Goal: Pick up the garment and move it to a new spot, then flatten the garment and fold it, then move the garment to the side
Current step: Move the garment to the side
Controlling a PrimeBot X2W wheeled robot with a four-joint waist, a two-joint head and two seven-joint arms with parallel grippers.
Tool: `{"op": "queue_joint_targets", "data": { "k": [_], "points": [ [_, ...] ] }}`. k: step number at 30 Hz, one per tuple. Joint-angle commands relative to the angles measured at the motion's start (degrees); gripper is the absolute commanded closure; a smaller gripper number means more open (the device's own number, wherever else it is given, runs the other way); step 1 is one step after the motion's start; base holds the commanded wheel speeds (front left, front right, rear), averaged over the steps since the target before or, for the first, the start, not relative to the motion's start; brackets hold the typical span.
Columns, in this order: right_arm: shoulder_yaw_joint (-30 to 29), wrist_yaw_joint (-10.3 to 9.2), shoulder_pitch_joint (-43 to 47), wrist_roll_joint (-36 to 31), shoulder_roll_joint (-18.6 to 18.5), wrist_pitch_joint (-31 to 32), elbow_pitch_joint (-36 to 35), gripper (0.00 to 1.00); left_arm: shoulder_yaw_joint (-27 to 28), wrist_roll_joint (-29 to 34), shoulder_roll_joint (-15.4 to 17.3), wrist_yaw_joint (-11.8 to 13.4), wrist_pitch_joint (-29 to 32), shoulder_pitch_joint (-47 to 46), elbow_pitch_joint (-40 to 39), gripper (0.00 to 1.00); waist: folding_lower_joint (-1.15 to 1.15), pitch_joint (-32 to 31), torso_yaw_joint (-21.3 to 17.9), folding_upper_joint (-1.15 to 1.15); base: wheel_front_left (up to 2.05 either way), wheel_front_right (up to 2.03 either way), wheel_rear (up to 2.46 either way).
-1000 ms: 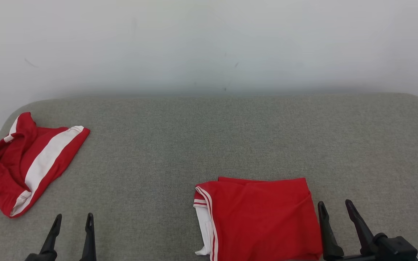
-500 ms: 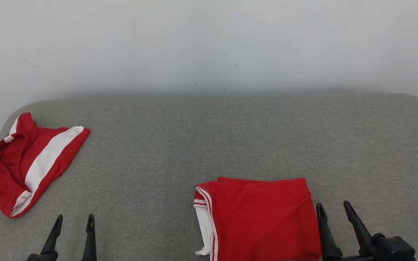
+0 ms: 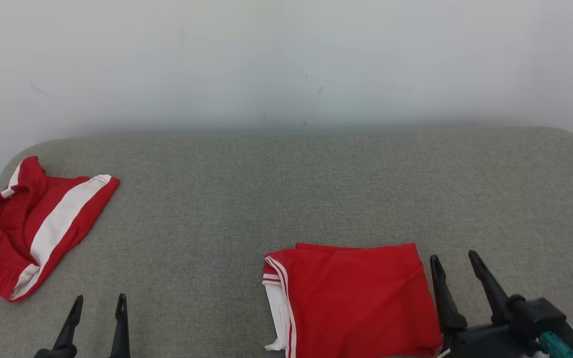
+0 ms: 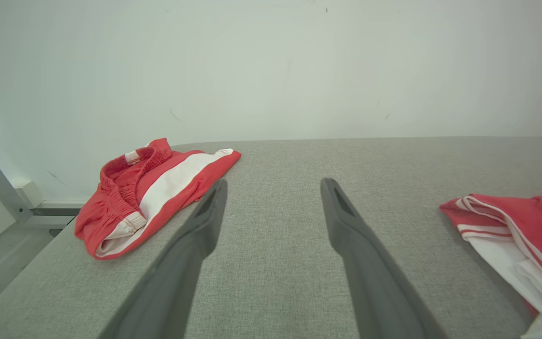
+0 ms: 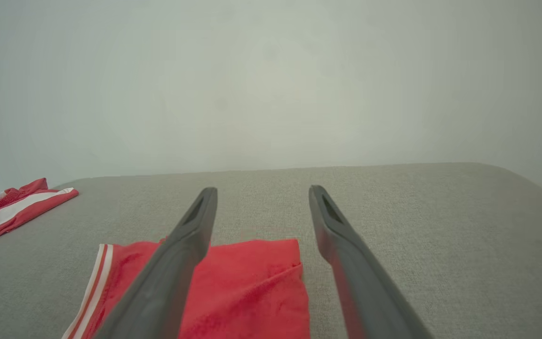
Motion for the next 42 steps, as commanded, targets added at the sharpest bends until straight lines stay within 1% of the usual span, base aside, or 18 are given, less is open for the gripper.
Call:
{"op": "queue_joint_targets", "data": {
  "k": [1,6,14,18,25,32,36,37,38,40,42],
  "points": [
    [0.3,-0.13,-1.5,-0.4,-0.9,0.4,-0.2,0.00,0.2,0.0,-0.1,0.2,-0.2,0.6,-0.1,0.00,0.00,0.1,-0.2,0.00,0.00,0.00,0.00],
    [0.8,-0.13,-7.0,1.2,-3.0,2.7,2.2,0.00,-0.2,0.2,-0.4,0.2,-0.2,-0.1,-0.3,0.00,0.00,0.5,-0.1,0.00,0.00,0.00,0.00],
    [1.8,-0.13,-12.3,2.3,-4.9,9.5,11.8,0.00,-1.0,0.2,-0.6,0.1,-0.2,-0.7,-0.3,0.00,0.00,1.4,0.5,0.00,0.00,0.00,0.00],
    [1.3,-0.13,-13.3,3.0,-4.9,11.7,17.2,0.00,-1.3,0.0,-0.4,0.1,-0.2,-1.3,-0.2,0.00,0.00,2.0,1.0,0.00,0.00,0.00,0.00],
    [1.7,-0.13,-14.5,3.9,-4.5,12.2,25.2,0.00,-1.4,-0.6,-0.1,0.1,-0.2,-2.1,-0.3,0.00,0.00,3.3,1.3,0.00,0.00,0.00,0.00],
    [4.3,-0.13,-16.5,5.3,-3.5,12.0,32.9,0.00,-1.6,-0.8,0.2,0.0,-0.2,-2.8,0.2,0.00,0.00,4.3,1.5,0.00,0.00,0.00,0.00],
    [6.0,-0.13,-16.7,6.5,-3.0,13.1,36.3,0.00,-1.7,-0.9,0.3,0.0,-0.2,-3.1,0.4,0.00,0.00,4.5,1.6,0.00,0.00,0.00,0.00],
    [6.6,-0.13,-16.7,6.8,-2.8,13.4,37.3,0.18,-1.7,-1.0,0.3,0.0,-0.2,-3.1,0.5,0.00,0.00,4.5,1.6,0.00,0.00,0.00,0.00],
    [7.4,-0.13,-16.8,7.3,-2.6,13.5,37.8,0.98,-1.7,-1.0,0.4,0.0,-0.2,-3.2,0.5,0.00,0.00,4.6,1.6,0.00,0.00,0.00,0.00],
    [8.0,-0.13,-17.2,9.0,-2.3,13.2,38.5,1.00,-1.5,-1.2,0.5,0.0,-0.2,-3.2,0.5,0.00,0.00,4.7,1.4,0.00,0.00,0.00,0.00],
    [8.5,-0.13,-18.4,9.6,-3.0,12.5,38.7,1.00,-1.3,-1.0,0.5,0.0,-0.2,-3.1,0.6,0.00,0.00,4.8,1.2,0.00,0.00,0.00,0.00]
  ]
}}
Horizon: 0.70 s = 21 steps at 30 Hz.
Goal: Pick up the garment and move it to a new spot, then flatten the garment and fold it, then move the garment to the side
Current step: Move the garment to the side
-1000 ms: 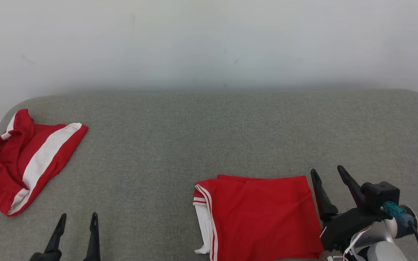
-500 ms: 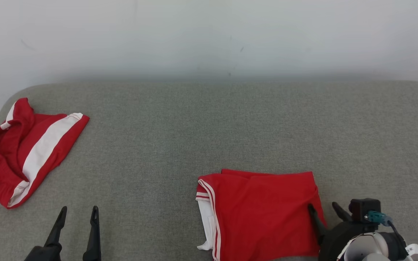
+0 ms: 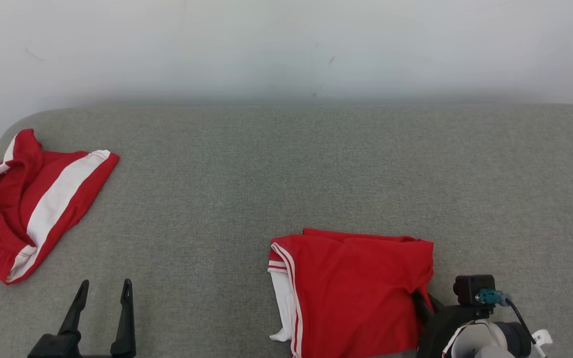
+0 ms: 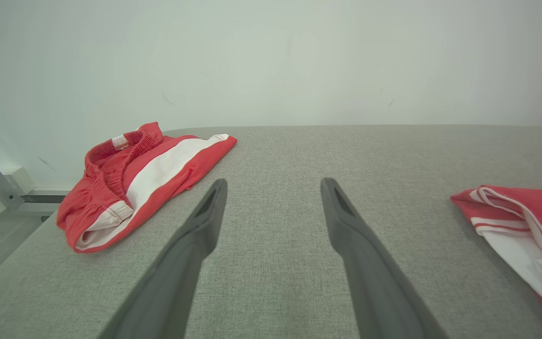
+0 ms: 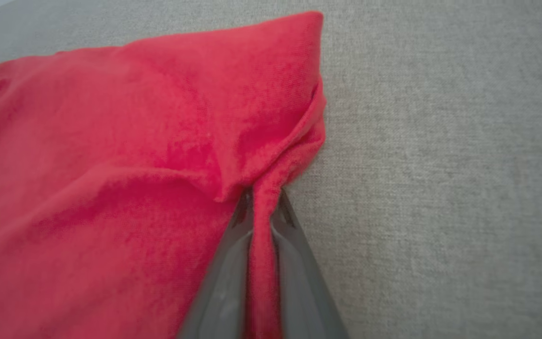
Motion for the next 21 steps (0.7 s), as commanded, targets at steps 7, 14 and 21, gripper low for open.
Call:
{"op": "queue_joint_targets", "data": {
  "k": [7,14,21],
  "points": [
    [1.2,-0.14,-5.8,1.2,-1.5,-1.6,0.9,1.00,0.1,-0.3,0.0,0.0,-0.2,-1.2,-0.2,0.00,0.01,1.5,-0.5,0.00,0.00,0.00,0.00],
    [1.3,-0.14,-14.4,1.4,-4.1,-2.2,1.7,1.00,-0.5,-0.7,0.5,0.0,-0.2,-3.0,-1.0,0.00,0.01,5.3,-0.6,0.00,0.00,0.00,0.00],
    [-0.9,-0.14,-24.0,0.1,-7.7,-2.2,2.1,1.00,-1.9,-2.5,2.6,0.0,-0.2,-6.5,-3.9,0.00,0.01,13.0,-2.4,0.00,0.00,0.00,0.00]
  ]
}}
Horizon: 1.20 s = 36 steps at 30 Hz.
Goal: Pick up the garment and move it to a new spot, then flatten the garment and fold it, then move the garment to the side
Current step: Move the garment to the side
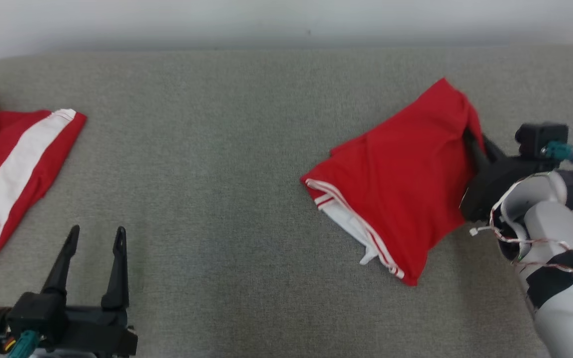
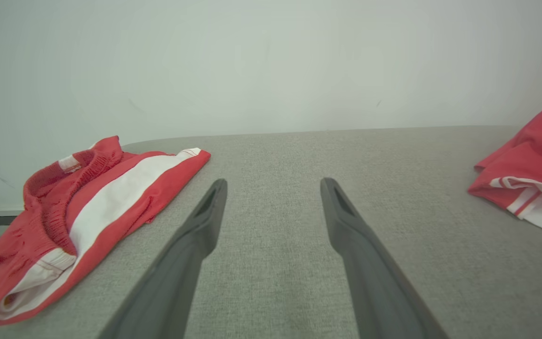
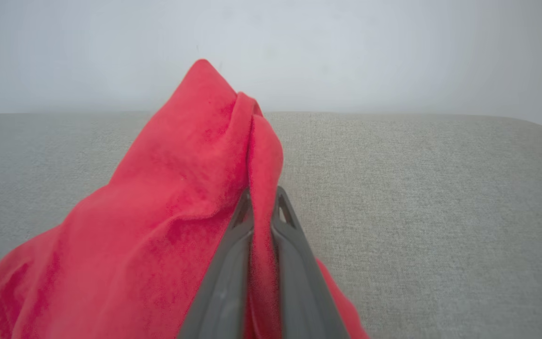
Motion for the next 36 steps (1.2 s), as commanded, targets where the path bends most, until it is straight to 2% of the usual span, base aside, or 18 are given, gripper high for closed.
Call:
{"op": "queue_joint_targets", "data": {
  "k": [1,3,10,25,36],
  "points": [
    [-0.8,-0.16,-2.5,-0.8,-1.2,-0.2,0.2,1.00,-0.4,-1.0,1.0,0.1,-0.2,-1.9,-1.4,0.00,-0.01,6.1,-1.9,-0.01,0.00,0.00,0.00],
    [-2.2,-0.16,-6.2,-1.6,-3.0,-0.2,0.3,1.00,-1.0,-1.7,2.6,0.1,-0.2,-3.9,-3.8,0.00,-0.01,10.3,-3.4,-0.01,0.00,0.00,0.00],
    [-5.8,-0.16,-13.3,-3.3,-7.6,-0.6,0.8,1.00,-1.4,-2.3,6.6,0.1,-0.2,-6.7,-10.2,0.00,-0.01,17.5,-7.8,-0.01,0.00,0.00,0.00],
    [-11.5,-0.16,-22.5,-7.1,-13.6,2.4,-1.2,1.00,0.2,-1.8,12.7,0.1,-0.2,-5.4,-23.2,0.00,-0.01,25.3,-14.3,-0.01,0.00,0.00,0.00],
    [-12.0,-0.16,-27.9,-9.7,-15.1,3.9,-2.7,1.00,3.1,-2.0,15.4,1.4,2.5,-2.0,-30.9,0.00,-0.01,28.0,-17.4,-0.01,0.00,0.00,0.00]
  ]
}}
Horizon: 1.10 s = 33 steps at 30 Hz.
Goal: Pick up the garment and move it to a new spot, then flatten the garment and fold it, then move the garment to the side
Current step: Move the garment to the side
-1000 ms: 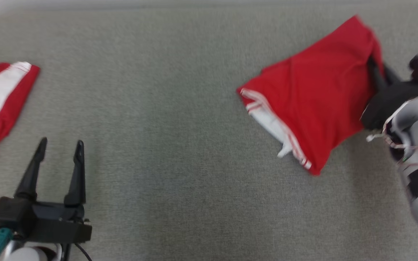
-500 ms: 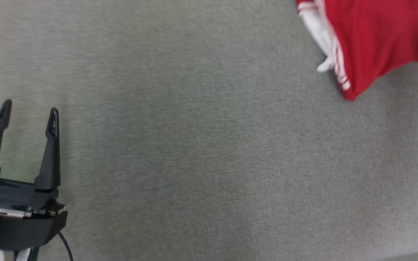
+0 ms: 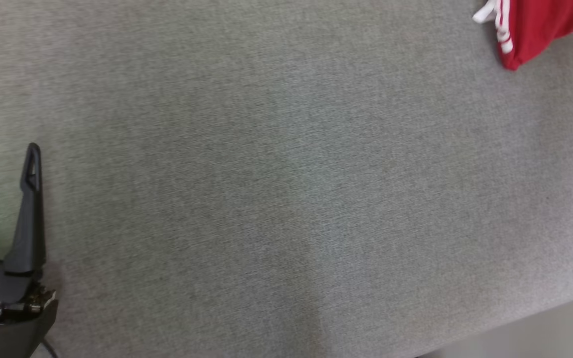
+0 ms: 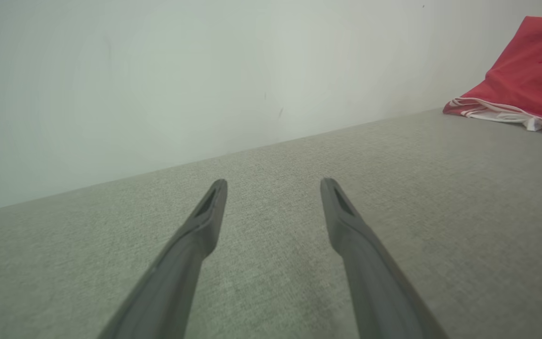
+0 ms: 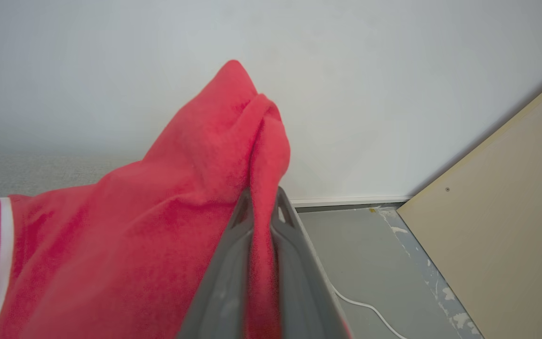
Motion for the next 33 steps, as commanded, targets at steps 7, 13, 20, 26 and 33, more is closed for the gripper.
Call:
{"op": "queue_joint_targets", "data": {
  "k": [7,13,20,26,33],
  "points": [
    [-0.4,-0.16,-1.7,-0.9,-1.0,0.6,0.0,1.00,0.5,-0.2,0.5,0.7,0.8,1.7,-2.3,0.00,-0.01,1.6,-1.9,-0.01,0.00,0.00,0.00],
    [-0.7,-0.16,-1.4,-2.2,-0.7,-1.5,-0.5,0.00,0.5,-0.6,0.5,1.0,0.6,2.2,-1.9,0.00,-0.01,1.3,-1.9,-0.01,0.00,0.00,0.00],
    [0.1,-0.16,0.0,-4.2,0.2,-4.1,-3.1,0.00,-0.2,-1.0,-1.1,1.8,-0.6,2.2,0.6,0.00,-0.01,-2.7,-0.5,-0.01,0.00,0.00,0.00],
    [1.4,-0.16,2.9,-3.9,1.9,-5.8,-6.4,0.00,-0.8,-1.5,-3.2,2.4,-1.7,2.8,4.0,0.00,-0.01,-7.5,1.4,-0.01,0.00,0.00,0.00],
    [2.3,-0.16,11.8,-3.0,6.0,-7.5,-11.6,0.00,0.0,-2.5,-6.2,3.4,-2.5,5.2,10.1,0.00,-0.01,-15.2,3.9,-0.01,0.00,0.00,0.00]
  ]
}}
